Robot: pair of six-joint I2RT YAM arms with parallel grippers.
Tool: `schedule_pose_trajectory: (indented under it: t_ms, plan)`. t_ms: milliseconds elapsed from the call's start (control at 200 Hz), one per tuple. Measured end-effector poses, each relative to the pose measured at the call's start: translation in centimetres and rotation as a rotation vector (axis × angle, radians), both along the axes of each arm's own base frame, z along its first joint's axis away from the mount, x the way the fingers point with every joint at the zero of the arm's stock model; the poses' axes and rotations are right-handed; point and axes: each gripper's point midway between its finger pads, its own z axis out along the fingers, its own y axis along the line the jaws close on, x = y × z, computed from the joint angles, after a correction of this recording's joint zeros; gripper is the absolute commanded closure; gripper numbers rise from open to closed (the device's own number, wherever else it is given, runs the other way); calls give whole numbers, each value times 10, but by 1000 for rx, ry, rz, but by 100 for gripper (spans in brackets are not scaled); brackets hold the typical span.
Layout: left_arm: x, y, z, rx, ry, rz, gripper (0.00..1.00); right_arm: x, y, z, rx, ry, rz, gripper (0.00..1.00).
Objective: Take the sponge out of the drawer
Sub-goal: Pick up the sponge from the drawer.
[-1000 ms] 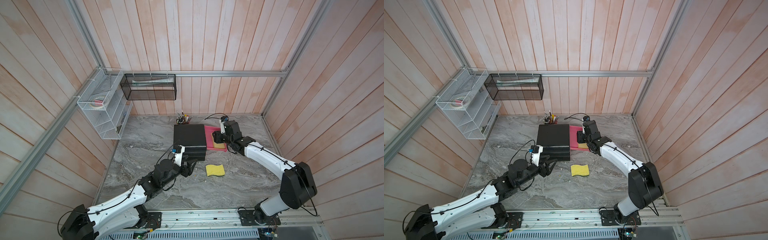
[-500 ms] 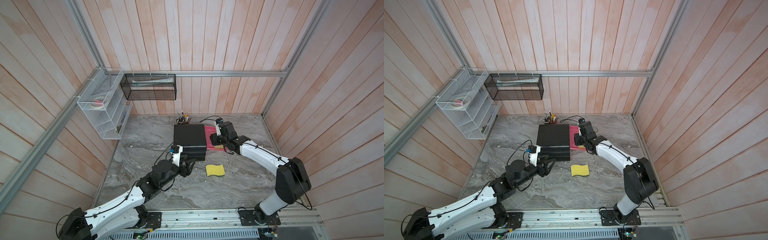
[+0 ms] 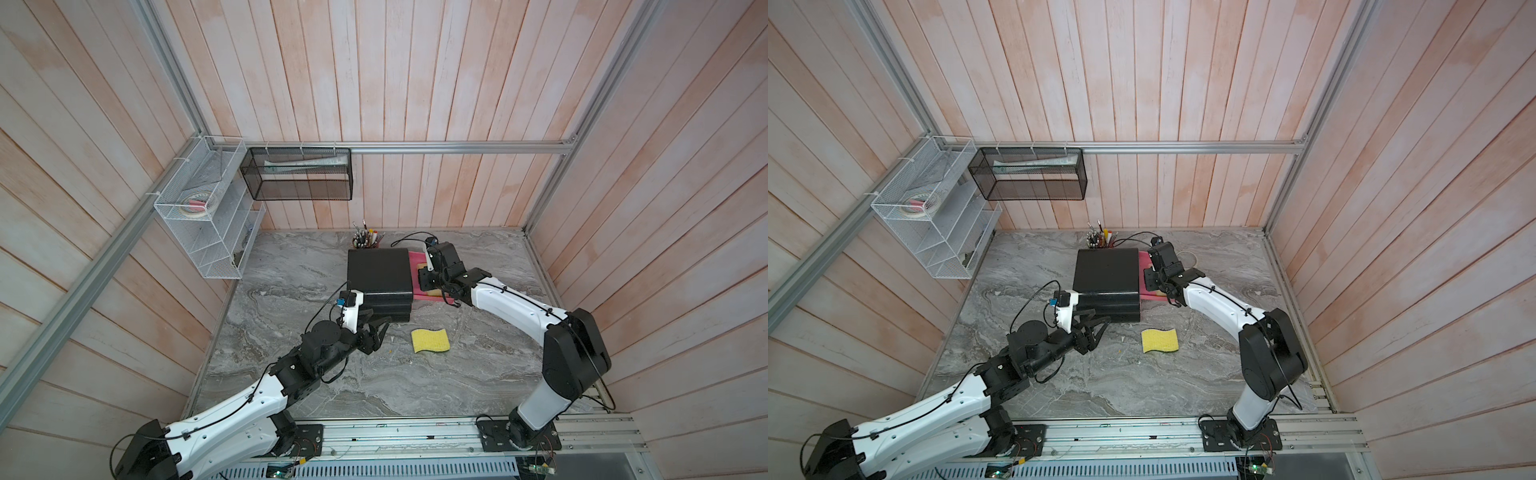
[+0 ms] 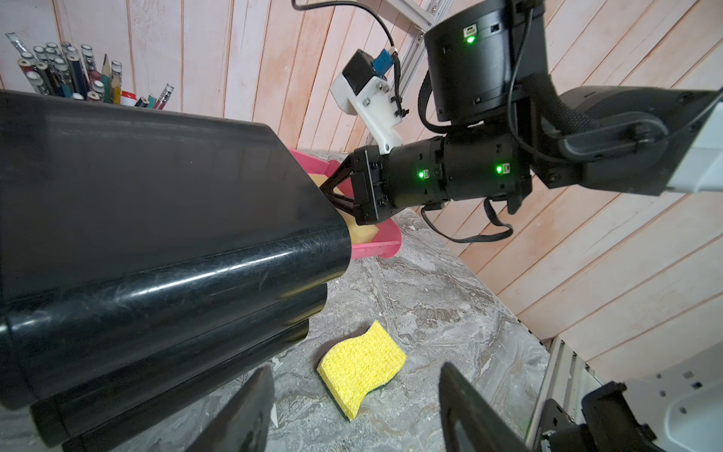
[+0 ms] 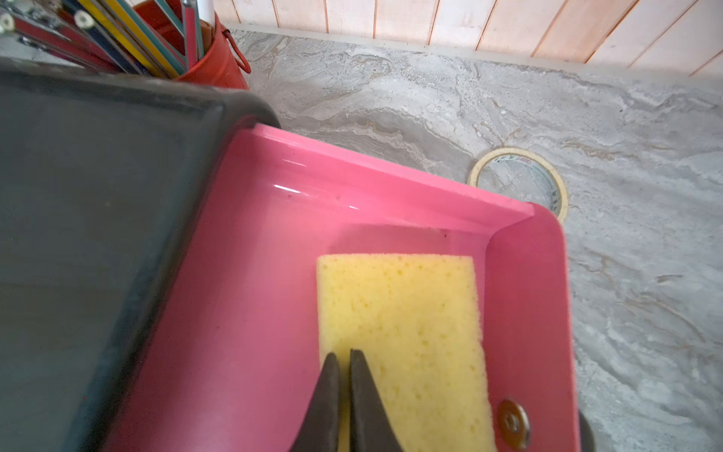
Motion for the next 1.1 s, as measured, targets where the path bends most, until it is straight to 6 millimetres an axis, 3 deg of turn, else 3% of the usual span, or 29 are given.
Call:
schedule_pose_trajectory:
  t_ms: [320, 450, 555, 730, 835, 965, 1100]
  plan:
    - [0, 0, 0, 0, 0, 0, 31, 1, -1, 0, -2, -3, -10, 100]
    - [0, 0, -1, 0, 0, 0, 31, -1, -3, 12, 24, -30, -22, 100]
    - [0, 0, -4, -3, -3, -1, 32, -4, -7, 43, 100, -94, -41, 100]
    - [6, -6, -6, 12, -37, -7, 33, -12, -15, 146, 370, -304, -72, 100]
    - [11, -13, -10, 38, -67, -15, 33, -25, -16, 192, 559, -381, -68, 100]
    - [16, -26, -1, 62, -146, -30, 33, -36, -10, 212, 755, -370, -50, 100]
    - [18, -45, 26, 64, -286, -36, 33, -42, 0, 203, 920, -275, -52, 100]
